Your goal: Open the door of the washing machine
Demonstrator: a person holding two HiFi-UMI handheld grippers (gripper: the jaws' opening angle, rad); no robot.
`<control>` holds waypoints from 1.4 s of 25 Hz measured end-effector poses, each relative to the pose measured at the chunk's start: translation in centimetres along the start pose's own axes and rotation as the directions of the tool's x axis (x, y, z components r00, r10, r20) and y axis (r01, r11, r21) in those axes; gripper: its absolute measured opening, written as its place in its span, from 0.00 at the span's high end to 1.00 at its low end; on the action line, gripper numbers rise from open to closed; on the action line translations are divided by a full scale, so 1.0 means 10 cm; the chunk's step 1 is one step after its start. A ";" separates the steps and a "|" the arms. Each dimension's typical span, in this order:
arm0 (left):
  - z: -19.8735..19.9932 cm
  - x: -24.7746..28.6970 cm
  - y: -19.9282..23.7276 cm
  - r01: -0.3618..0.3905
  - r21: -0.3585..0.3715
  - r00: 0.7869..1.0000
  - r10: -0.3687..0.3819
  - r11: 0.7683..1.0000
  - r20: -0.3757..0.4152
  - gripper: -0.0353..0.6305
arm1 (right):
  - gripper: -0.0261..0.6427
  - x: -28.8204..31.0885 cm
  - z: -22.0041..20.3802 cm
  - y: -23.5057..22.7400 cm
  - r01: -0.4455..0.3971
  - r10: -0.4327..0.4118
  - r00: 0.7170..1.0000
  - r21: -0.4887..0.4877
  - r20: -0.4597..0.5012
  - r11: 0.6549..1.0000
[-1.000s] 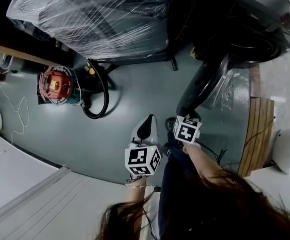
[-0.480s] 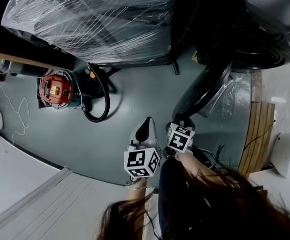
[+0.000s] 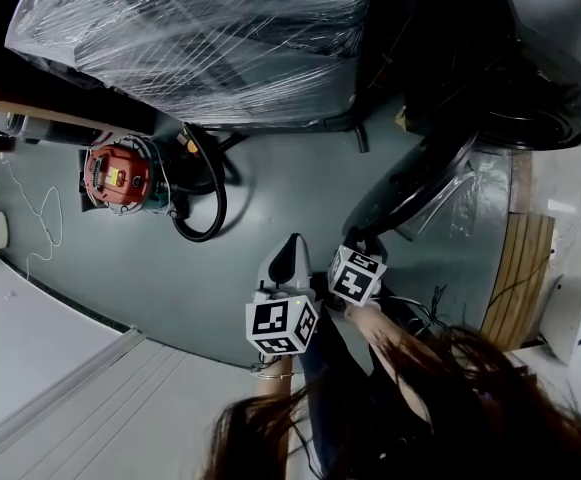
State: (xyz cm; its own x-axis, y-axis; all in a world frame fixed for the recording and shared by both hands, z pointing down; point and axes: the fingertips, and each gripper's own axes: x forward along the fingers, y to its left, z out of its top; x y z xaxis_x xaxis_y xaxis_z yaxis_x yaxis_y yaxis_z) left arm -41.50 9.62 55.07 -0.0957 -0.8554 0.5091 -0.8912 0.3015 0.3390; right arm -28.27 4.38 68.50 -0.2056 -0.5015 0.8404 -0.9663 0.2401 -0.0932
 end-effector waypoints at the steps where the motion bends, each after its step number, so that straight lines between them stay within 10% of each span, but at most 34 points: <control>1: 0.01 0.01 0.02 0.001 0.003 1.000 -0.001 1.000 -0.001 0.93 | 0.81 0.01 0.01 0.02 0.002 -0.002 1.000 0.004 -0.001 1.000; 35: 0.43 0.59 0.73 0.250 0.077 0.962 -0.239 0.965 -0.136 0.93 | 0.80 0.42 0.46 0.67 0.139 -0.148 0.988 0.154 0.053 0.978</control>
State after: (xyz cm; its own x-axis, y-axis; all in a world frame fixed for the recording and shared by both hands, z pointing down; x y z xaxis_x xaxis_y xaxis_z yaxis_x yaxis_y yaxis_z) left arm -50.46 4.96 57.18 0.1809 -0.8372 0.5162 -0.9183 0.0442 0.3935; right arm -36.29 0.04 68.93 -0.0681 -0.5745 0.8156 -0.9977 0.0377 -0.0567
